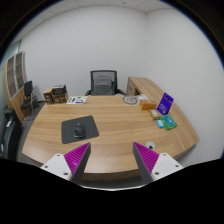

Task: Arrange mouse

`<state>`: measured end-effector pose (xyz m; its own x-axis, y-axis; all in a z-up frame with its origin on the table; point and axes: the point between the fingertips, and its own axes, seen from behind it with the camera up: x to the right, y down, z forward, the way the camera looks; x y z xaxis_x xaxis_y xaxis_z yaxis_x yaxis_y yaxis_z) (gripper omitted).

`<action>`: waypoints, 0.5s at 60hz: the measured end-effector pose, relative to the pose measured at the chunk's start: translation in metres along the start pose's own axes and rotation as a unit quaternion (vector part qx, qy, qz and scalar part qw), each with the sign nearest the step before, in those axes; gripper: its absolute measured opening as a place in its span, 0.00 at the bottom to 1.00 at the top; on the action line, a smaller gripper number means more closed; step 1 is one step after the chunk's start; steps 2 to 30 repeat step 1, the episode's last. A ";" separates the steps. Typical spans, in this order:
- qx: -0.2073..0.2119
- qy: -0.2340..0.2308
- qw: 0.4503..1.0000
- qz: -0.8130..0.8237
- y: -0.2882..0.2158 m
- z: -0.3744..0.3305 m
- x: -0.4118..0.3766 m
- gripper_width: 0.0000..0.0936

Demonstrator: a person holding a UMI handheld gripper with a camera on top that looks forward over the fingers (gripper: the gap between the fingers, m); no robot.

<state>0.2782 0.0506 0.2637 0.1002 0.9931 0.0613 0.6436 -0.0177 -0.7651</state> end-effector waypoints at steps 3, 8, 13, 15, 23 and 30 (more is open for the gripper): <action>0.000 -0.002 1.000 0.000 0.000 0.000 -0.002 0.92; 0.000 -0.002 1.000 0.000 0.000 0.000 -0.002 0.92; 0.000 -0.002 1.000 0.000 0.000 0.000 -0.002 0.92; 0.000 -0.002 1.000 0.000 0.000 0.000 -0.002 0.92; 0.000 -0.002 1.000 0.000 0.000 0.000 -0.002 0.92; 0.000 -0.002 1.000 0.000 0.000 0.000 -0.002 0.92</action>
